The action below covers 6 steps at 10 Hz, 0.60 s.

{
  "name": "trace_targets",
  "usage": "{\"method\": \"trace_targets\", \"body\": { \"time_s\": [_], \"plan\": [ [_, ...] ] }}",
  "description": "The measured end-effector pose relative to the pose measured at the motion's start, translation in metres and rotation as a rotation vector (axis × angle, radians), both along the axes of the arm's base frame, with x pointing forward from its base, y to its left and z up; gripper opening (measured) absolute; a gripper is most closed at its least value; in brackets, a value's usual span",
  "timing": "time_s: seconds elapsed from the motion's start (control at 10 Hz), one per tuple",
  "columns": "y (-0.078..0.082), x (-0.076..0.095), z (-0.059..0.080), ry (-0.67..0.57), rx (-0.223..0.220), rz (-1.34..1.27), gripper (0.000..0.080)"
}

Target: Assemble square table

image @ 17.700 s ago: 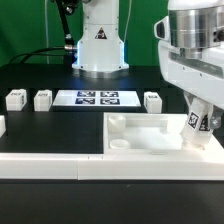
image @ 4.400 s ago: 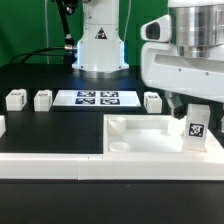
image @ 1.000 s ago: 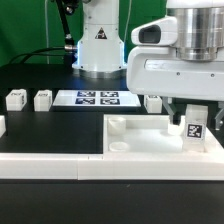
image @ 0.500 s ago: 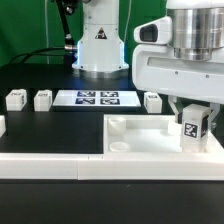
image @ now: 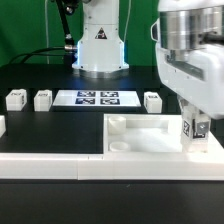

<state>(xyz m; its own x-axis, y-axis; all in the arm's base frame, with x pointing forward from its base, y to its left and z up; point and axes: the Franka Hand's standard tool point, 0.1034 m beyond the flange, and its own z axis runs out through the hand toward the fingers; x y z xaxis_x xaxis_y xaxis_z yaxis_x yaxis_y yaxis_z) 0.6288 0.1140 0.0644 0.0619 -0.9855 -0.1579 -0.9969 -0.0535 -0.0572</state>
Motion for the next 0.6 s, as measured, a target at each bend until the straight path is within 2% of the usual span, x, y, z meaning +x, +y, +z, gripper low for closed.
{"method": "trace_targets", "body": {
  "time_s": [0.5, 0.6],
  "plan": [
    [0.0017, 0.0012, 0.0008, 0.049, 0.014, -0.331, 0.029],
    [0.0023, 0.0031, 0.0016, 0.071, 0.02, -0.476, 0.029]
  ]
}}
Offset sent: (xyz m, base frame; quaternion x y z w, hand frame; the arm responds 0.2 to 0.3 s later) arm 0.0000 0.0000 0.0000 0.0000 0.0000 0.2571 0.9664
